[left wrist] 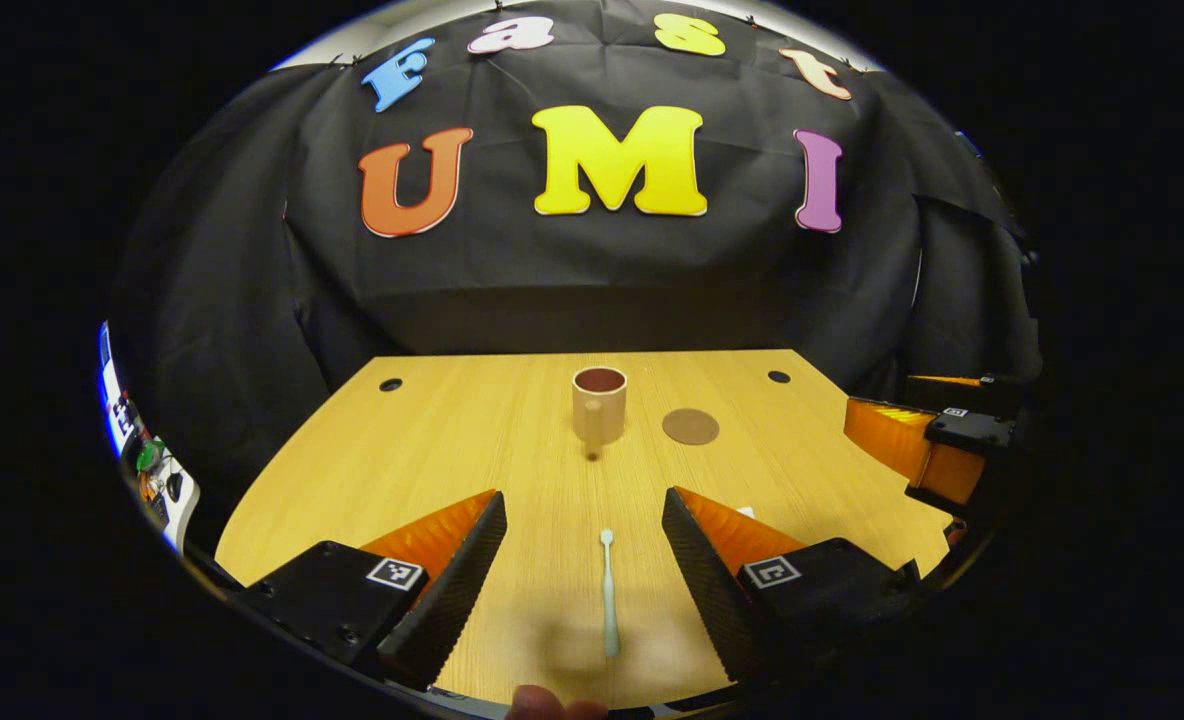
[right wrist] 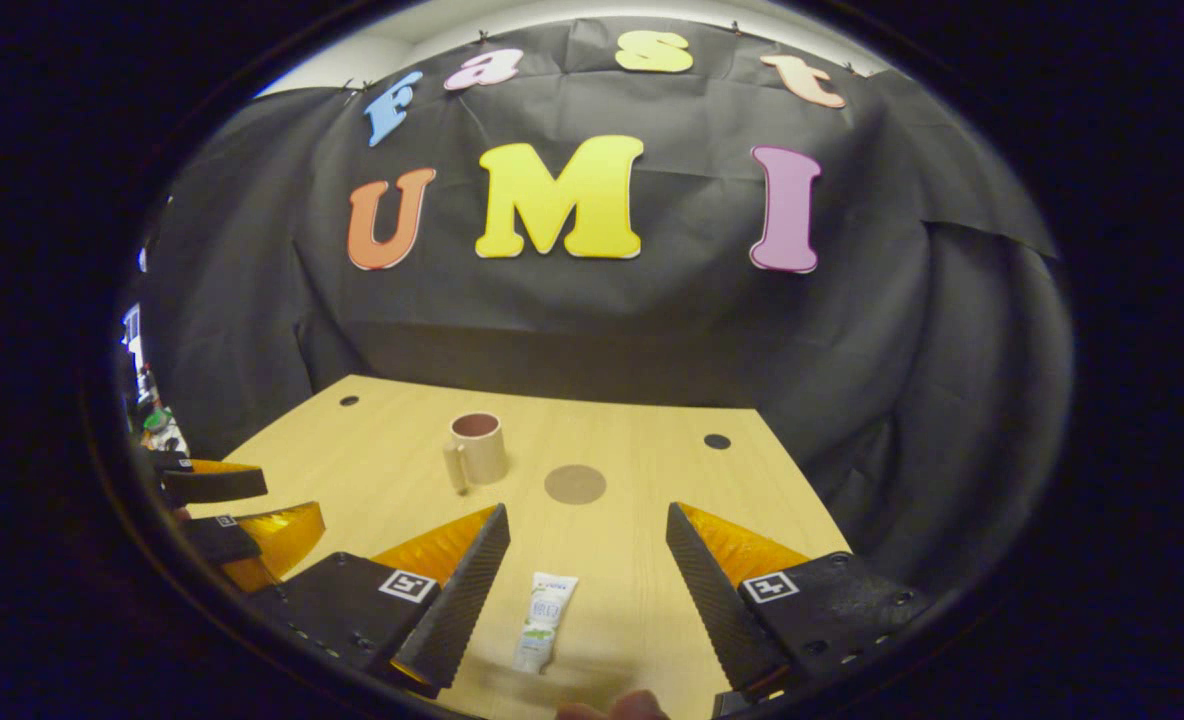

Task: Put the toothbrush and toothpaste on the desktop into the cup, then pick up the cup and place it on the coaster on the desktop.

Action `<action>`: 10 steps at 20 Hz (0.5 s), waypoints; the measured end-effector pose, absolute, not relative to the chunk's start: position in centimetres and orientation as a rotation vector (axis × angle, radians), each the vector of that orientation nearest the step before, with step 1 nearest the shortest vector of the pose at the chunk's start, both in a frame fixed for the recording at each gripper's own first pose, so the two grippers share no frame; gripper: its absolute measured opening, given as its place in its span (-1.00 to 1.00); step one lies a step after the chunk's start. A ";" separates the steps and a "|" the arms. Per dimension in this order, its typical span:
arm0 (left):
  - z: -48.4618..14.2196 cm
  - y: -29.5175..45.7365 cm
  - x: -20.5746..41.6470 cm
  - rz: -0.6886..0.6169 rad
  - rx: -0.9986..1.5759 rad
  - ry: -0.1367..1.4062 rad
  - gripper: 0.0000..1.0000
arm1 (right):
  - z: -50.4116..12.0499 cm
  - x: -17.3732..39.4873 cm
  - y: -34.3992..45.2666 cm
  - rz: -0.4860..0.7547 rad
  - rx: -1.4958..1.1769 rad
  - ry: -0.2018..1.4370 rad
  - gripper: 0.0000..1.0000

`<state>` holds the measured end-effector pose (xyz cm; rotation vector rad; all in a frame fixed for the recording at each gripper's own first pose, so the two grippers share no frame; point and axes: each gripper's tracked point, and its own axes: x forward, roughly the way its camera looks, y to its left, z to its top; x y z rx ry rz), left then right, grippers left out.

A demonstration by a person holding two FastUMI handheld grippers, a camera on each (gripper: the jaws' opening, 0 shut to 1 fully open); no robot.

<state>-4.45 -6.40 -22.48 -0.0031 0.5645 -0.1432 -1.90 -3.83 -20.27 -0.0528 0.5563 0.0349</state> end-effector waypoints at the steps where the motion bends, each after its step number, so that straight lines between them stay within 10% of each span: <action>1: -23.4 -6.6 -4.8 -0.150 -0.006 0.592 1.00 | -21.2 -2.1 -3.8 0.038 -0.058 0.577 0.90; 10: -30.1 -8.2 -4.7 -0.194 -0.026 0.754 1.00 | -27.9 -3.0 -3.2 0.049 -0.073 0.746 0.91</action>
